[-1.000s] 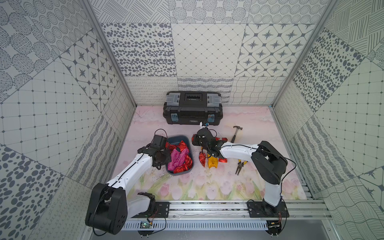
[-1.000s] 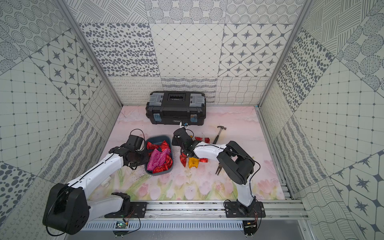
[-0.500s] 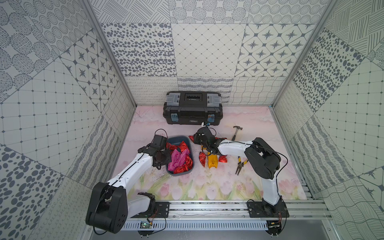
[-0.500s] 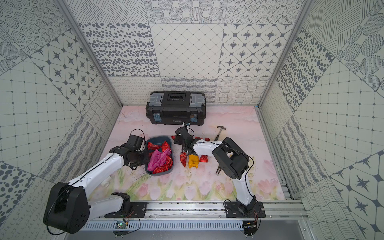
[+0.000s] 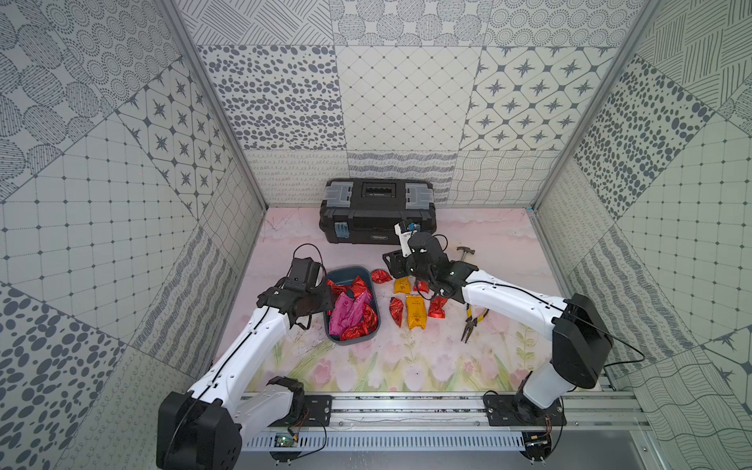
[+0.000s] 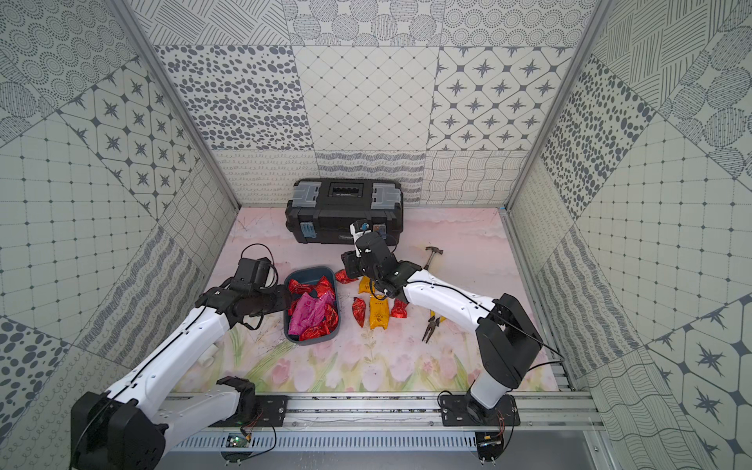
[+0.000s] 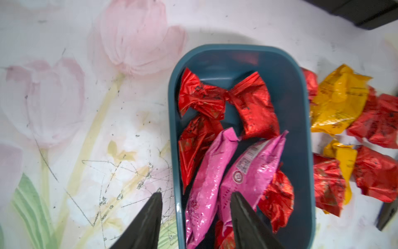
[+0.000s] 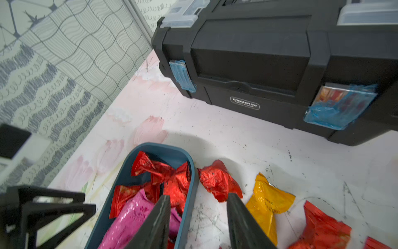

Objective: Take the tea bags out of the storage box
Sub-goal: Pick up the tea bag from the storage box.

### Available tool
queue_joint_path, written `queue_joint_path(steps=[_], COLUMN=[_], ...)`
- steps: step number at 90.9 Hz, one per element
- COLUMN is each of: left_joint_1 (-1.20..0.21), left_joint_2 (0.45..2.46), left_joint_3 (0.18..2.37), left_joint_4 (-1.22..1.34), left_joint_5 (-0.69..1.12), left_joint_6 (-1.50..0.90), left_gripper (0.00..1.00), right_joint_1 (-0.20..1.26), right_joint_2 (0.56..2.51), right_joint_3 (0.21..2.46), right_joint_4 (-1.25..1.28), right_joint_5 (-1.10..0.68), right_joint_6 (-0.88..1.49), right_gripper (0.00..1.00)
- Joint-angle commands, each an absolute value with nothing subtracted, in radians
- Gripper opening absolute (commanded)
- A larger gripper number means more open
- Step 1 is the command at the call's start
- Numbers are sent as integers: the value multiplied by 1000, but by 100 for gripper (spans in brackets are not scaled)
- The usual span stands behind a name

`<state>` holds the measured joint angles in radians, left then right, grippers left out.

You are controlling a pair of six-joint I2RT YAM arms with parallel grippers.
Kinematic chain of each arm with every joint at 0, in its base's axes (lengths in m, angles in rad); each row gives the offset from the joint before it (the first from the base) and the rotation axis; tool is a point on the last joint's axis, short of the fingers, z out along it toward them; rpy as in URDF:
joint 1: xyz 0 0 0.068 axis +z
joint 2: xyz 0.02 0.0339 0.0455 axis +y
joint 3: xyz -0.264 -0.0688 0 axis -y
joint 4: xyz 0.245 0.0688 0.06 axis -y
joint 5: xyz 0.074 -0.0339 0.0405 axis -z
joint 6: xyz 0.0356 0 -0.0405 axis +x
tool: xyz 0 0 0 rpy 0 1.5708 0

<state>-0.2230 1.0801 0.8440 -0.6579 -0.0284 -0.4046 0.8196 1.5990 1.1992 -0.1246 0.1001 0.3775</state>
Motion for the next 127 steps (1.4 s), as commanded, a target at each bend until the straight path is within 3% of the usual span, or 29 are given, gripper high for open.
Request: queue_joint_path(steps=[1, 23, 50, 82, 110, 127], left_joint_1=[-328, -461, -492, -494, -494, -495], left_joint_2=[1097, 1282, 1465, 1575, 1554, 1470], left_joint_3=[915, 987, 1047, 1064, 1056, 1051], left_joint_4=[-709, -750, -768, -770, -776, -819], left_joint_5=[29, 39, 19, -70, -82, -122], left_joint_6=[-270, -198, -190, -201, -223, -257], left_gripper=[55, 56, 49, 32, 6, 4], right_joint_1=[824, 824, 824, 824, 825, 825], right_joint_2=[1558, 1487, 1429, 1378, 1344, 1319], right_joint_3=[1121, 1015, 946, 904, 880, 863], right_joint_4=[-187, -185, -169, -169, -169, -173], right_joint_5=[81, 80, 104, 123, 127, 124], right_joint_6=[325, 374, 420, 417, 420, 420], right_gripper=[46, 44, 43, 43, 42, 42])
